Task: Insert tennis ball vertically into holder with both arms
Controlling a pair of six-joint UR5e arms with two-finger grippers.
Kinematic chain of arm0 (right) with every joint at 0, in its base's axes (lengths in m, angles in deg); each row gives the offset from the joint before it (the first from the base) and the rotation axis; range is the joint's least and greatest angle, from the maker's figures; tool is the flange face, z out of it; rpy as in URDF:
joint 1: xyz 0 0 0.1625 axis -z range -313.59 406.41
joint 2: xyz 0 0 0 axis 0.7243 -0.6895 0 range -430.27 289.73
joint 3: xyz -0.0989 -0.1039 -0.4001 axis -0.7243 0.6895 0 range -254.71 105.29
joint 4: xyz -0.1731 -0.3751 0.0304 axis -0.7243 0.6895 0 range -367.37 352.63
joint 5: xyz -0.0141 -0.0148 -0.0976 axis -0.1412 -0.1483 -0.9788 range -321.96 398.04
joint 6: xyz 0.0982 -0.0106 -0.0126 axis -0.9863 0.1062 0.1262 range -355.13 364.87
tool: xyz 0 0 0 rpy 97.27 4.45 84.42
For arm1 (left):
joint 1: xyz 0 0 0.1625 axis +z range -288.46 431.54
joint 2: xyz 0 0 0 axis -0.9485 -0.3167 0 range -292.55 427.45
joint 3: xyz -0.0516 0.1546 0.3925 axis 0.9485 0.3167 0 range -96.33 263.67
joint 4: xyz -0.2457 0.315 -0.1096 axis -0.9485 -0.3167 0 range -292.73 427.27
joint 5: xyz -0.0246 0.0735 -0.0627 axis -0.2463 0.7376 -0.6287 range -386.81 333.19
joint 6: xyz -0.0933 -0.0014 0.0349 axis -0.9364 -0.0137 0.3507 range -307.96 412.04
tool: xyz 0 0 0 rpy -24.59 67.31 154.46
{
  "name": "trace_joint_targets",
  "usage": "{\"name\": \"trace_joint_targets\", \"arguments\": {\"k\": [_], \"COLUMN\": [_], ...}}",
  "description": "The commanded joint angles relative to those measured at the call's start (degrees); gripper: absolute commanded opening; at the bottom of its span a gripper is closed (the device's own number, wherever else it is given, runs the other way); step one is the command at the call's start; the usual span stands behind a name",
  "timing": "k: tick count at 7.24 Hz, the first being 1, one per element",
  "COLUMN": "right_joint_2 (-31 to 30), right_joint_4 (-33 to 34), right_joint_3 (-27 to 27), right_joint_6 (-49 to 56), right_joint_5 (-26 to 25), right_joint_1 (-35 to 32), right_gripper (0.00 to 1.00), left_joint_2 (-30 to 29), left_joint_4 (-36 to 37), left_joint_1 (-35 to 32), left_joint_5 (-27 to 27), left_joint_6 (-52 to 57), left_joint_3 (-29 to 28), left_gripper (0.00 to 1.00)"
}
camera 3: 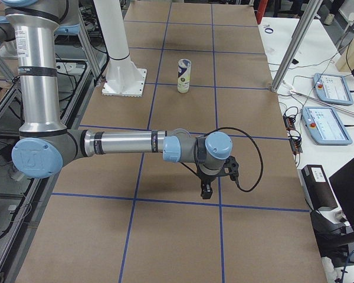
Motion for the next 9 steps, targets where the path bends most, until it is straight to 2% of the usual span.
{"name": "trace_joint_targets", "arguments": {"k": [1,2,3,4,5,9], "right_joint_2": [0.41,1.29,1.56,1.56,1.47,1.21], "right_joint_4": [0.04,0.21,0.39,0.30,0.22,0.13], "right_joint_3": [0.17,-0.09,-0.35,-0.27,-0.09,-0.09], "right_joint_6": [0.15,0.24,0.15,0.15,0.15,0.06], "right_joint_5": [-3.91,-9.58,-10.51,-8.26,-7.10,-7.00], "right_joint_1": [1.26,4.58,4.61,4.53,4.53,4.53], "right_gripper": [0.99,0.99,0.99,0.99,0.99,0.99], "left_joint_2": [0.20,0.29,0.20,-0.15,-0.41,-0.59], "left_joint_4": [-0.13,-0.13,-0.05,-0.13,-0.22,-0.31], "left_joint_1": [-0.07,0.01,0.01,0.01,0.01,0.01], "left_joint_5": [-1.73,-1.55,-1.20,2.81,3.63,3.29], "left_joint_6": [0.43,0.52,0.52,0.52,0.52,0.43], "left_joint_3": [-0.25,-0.25,-0.26,-0.17,-0.69,-2.53], "left_gripper": [1.00,1.00,1.00,1.00,1.00,1.00]}}
